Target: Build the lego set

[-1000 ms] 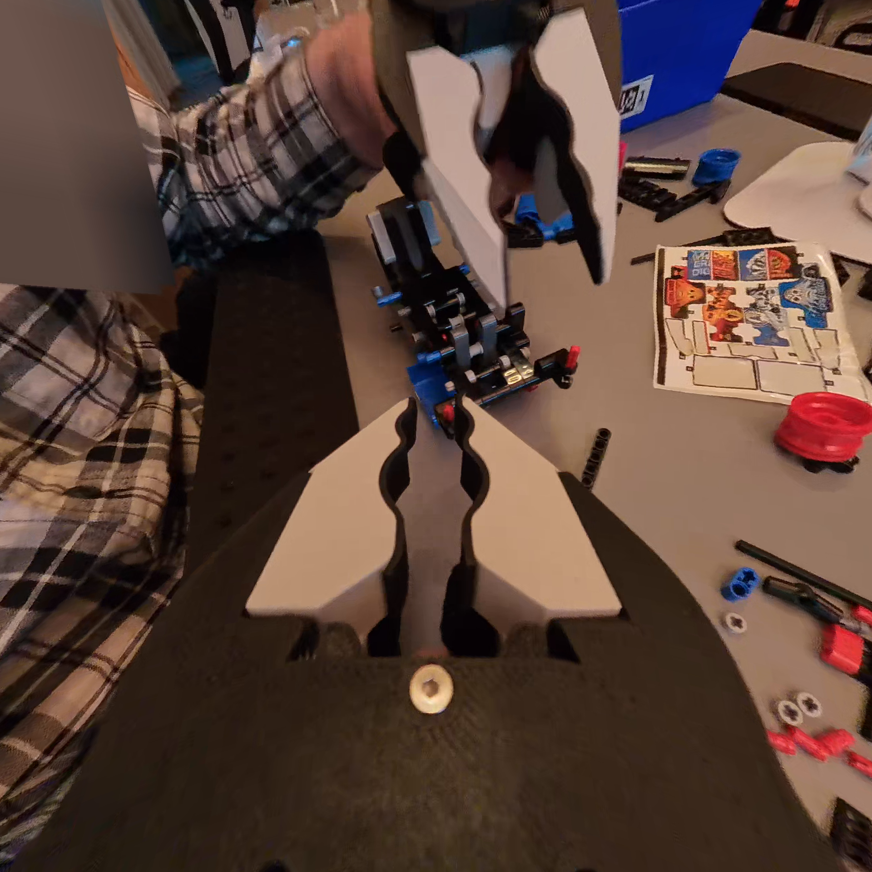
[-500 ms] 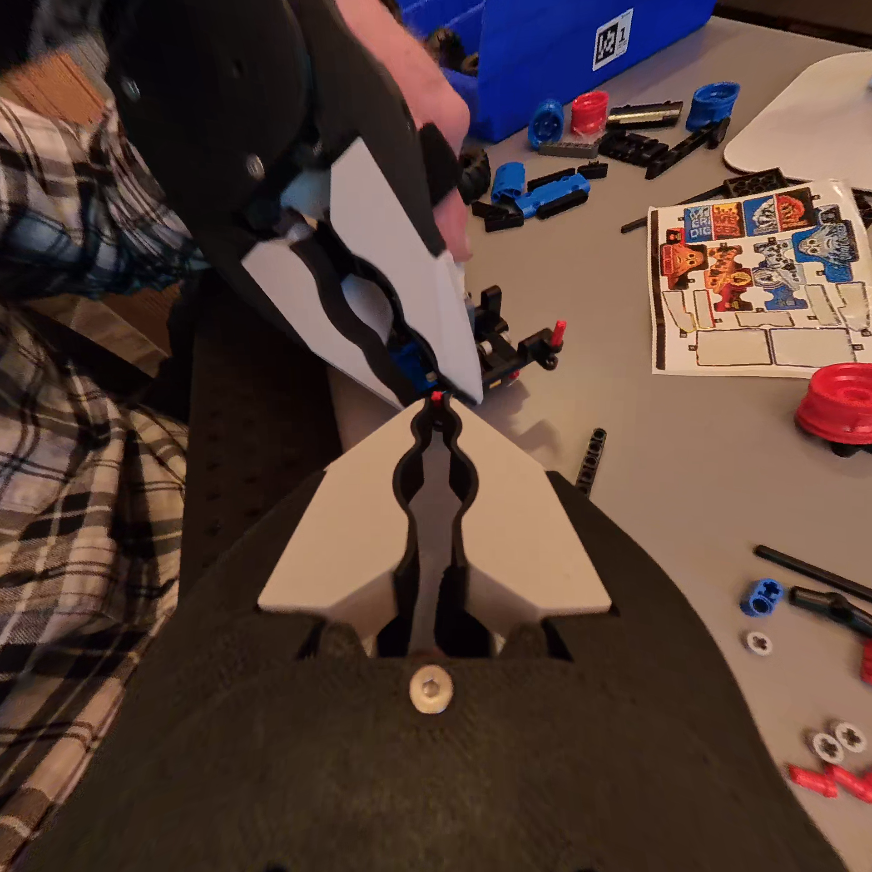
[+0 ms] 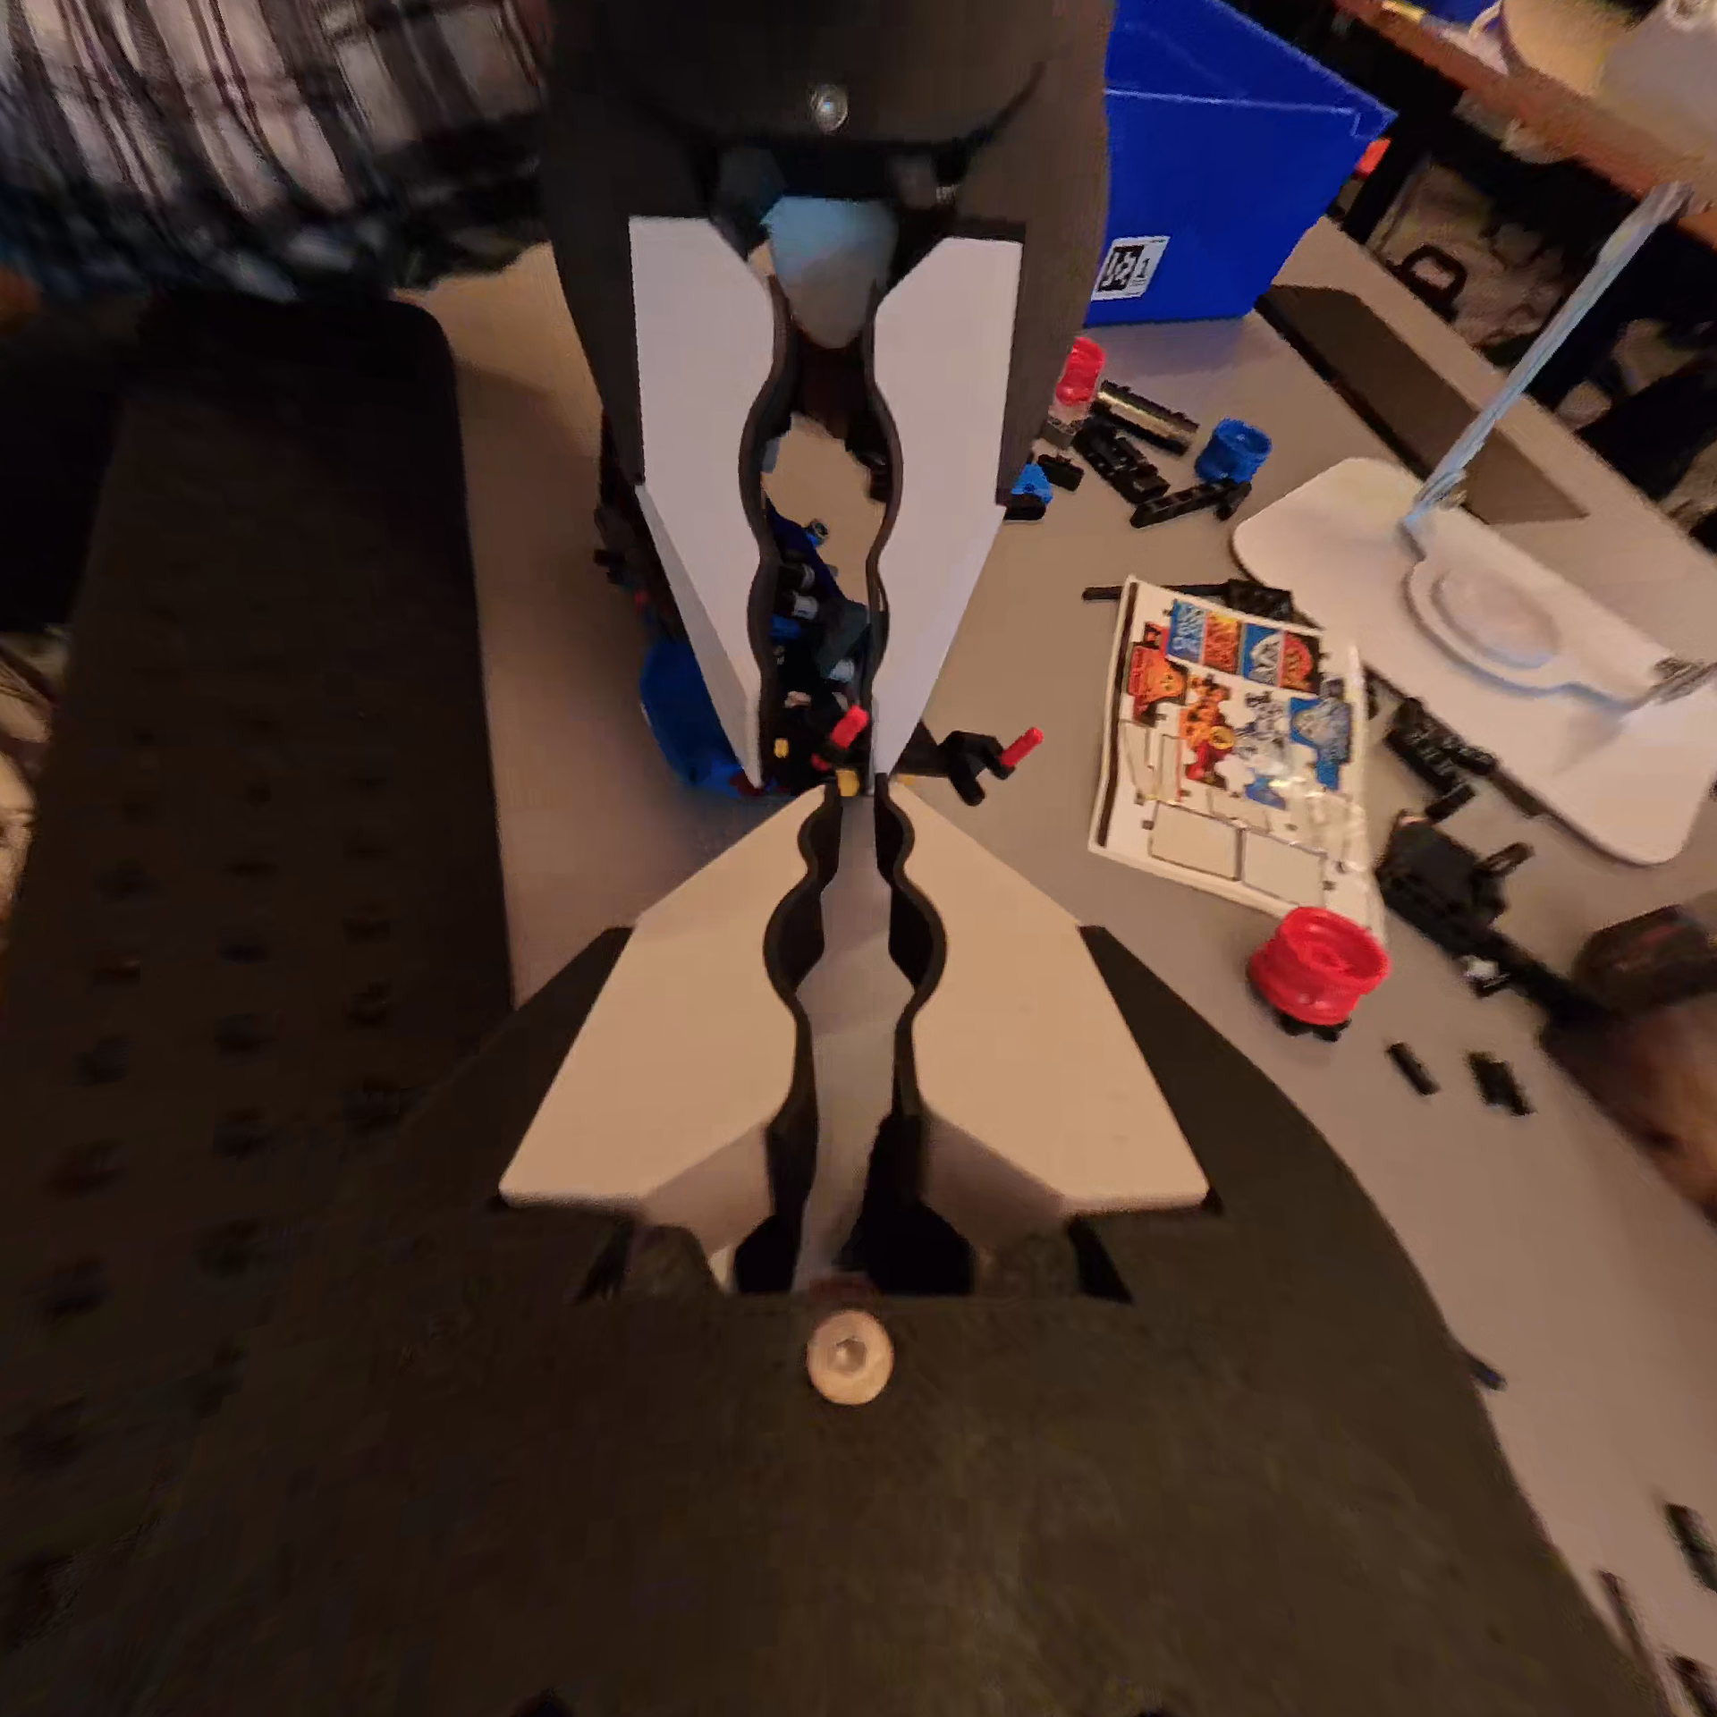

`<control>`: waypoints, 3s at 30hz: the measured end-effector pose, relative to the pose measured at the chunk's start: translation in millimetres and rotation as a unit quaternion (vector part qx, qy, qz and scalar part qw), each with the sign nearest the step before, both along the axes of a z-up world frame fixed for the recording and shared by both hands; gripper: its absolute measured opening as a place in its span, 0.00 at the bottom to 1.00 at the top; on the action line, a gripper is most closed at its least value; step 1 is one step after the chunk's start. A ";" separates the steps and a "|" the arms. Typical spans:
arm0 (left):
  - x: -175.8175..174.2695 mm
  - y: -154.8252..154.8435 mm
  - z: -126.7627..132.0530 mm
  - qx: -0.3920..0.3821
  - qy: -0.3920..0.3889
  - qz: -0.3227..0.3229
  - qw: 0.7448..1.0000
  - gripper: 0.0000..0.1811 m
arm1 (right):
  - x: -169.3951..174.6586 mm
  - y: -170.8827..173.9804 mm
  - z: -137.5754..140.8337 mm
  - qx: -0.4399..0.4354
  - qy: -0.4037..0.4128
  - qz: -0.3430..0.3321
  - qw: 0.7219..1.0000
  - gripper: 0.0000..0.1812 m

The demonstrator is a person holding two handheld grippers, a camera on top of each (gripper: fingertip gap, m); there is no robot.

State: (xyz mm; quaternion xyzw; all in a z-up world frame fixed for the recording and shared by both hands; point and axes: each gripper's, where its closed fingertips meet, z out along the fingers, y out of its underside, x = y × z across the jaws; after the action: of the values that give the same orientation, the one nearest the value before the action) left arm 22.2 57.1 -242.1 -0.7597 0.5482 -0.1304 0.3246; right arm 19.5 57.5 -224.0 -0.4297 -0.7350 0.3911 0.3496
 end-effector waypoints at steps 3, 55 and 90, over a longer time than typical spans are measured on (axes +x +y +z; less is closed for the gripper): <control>2.6 -2.5 2.0 -0.014 -0.018 -0.012 1.000 0.10 | -4.1 -2.9 -0.1 0.051 0.013 0.008 0.999 0.02; 9.1 -13.9 -8.0 -0.066 -0.069 -0.030 0.995 0.08 | -0.4 -7.7 -4.9 0.133 0.013 0.001 0.991 0.01; -46.9 27.0 30.5 0.076 -0.061 0.085 0.992 0.19 | 11.5 43.3 -6.2 0.026 -0.085 -0.124 0.988 0.03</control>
State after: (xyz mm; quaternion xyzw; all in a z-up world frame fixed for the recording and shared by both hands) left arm -24.7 84.1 -211.6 -0.7673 0.4688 -0.1060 0.4246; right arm 31.0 100.8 -230.2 -0.5398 -0.7131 0.2874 0.3428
